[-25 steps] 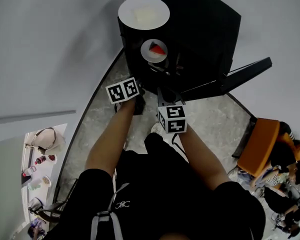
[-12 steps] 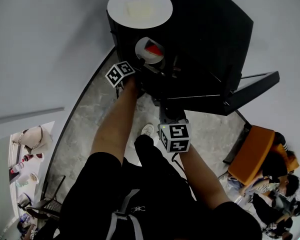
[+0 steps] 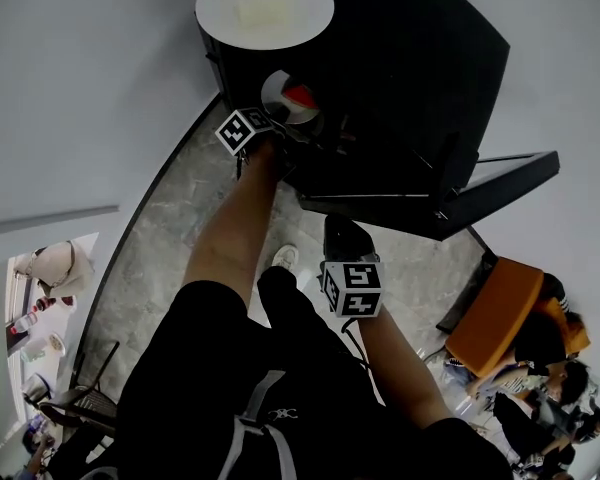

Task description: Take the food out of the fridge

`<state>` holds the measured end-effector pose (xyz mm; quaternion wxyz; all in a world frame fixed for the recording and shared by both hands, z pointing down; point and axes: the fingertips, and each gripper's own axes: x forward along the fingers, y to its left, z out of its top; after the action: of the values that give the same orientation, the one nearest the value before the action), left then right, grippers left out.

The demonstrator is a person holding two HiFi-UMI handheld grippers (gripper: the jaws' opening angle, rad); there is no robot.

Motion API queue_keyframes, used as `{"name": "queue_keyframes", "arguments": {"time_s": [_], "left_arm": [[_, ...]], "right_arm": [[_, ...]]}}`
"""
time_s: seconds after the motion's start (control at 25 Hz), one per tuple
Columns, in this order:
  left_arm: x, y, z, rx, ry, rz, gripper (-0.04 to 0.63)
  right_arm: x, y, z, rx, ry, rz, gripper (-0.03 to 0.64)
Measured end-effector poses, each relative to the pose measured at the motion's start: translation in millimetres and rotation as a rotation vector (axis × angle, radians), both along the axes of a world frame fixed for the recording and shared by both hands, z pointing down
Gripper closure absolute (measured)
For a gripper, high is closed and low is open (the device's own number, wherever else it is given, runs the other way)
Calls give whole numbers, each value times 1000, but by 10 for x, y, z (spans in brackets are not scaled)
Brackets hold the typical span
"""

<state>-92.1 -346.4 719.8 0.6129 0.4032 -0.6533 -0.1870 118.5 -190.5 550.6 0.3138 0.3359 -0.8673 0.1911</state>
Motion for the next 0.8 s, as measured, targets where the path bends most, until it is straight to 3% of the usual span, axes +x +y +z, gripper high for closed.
{"name": "queue_keyframes", "arguments": {"time_s": [0.56, 0.8], "left_arm": [[-96, 431, 25, -59, -41, 26, 200], [-107, 393, -136, -64, -133, 107, 344]], "right_arm": [[-109, 27, 0, -9, -7, -47, 623], [-140, 132, 12, -16, 0, -60, 623]]}}
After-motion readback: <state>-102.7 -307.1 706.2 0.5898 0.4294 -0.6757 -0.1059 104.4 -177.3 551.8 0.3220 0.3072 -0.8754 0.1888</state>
